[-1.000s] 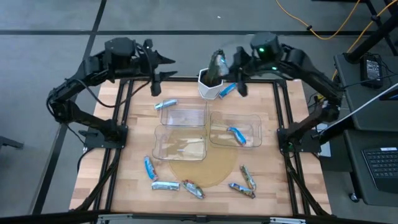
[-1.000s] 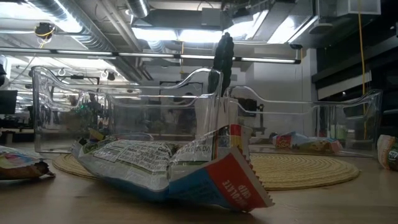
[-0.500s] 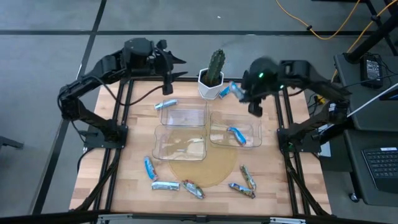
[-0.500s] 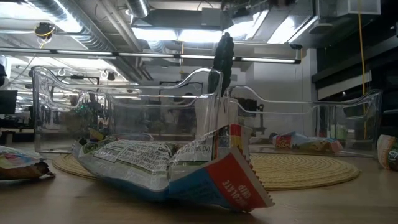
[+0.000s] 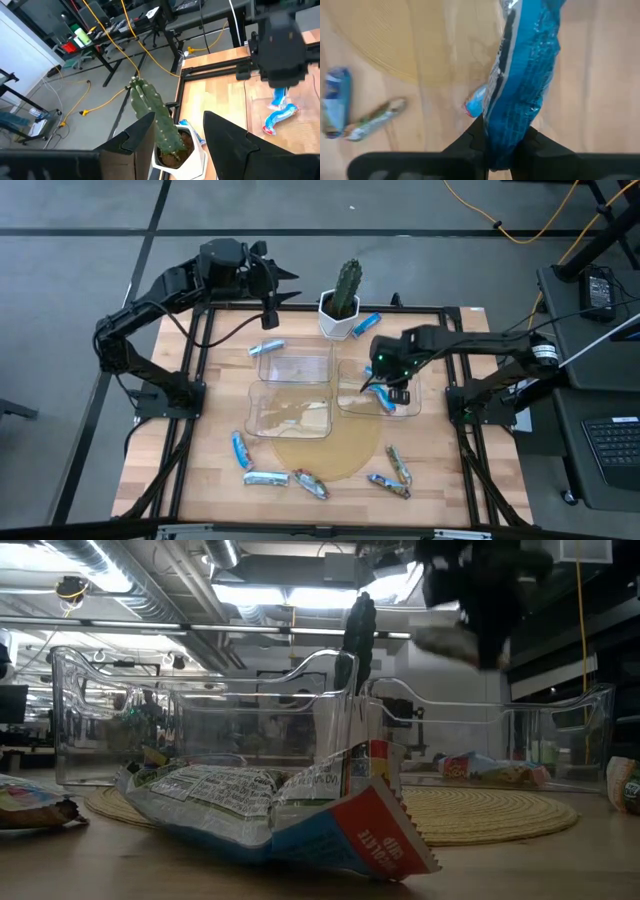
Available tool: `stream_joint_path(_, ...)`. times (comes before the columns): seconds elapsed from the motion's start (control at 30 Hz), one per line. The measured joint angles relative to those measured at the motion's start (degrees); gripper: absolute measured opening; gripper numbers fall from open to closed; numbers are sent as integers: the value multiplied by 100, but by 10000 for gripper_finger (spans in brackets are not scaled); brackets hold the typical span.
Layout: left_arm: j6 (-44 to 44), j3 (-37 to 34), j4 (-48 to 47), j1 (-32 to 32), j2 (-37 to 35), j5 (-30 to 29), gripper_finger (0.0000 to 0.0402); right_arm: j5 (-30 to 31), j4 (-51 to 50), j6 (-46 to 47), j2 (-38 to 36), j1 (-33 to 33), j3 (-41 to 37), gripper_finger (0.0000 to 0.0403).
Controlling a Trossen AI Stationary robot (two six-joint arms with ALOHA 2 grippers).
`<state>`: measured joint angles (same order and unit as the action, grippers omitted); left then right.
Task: Pick and place Granola Bars by type
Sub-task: Put the top red granola bar into the right bin
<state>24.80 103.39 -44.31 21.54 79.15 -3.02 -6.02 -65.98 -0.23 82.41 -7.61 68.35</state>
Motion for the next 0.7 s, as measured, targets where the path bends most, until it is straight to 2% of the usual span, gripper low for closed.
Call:
stream_joint_path(0.17,1,0,-2,0,7,1,155,-7,538,7,-2,1,-769,48)
stream_joint_path(0.3,1,0,-2,0,7,-1,156,-222,882,18,-2,-1,-1071,48)
stream_joint_path(0.57,-3,0,-4,2,7,-51,151,-262,1251,229,-2,-3,-1144,52)
stream_joint_path(0.7,-56,0,-4,0,7,-51,148,-264,1257,310,-2,-8,-1129,78)
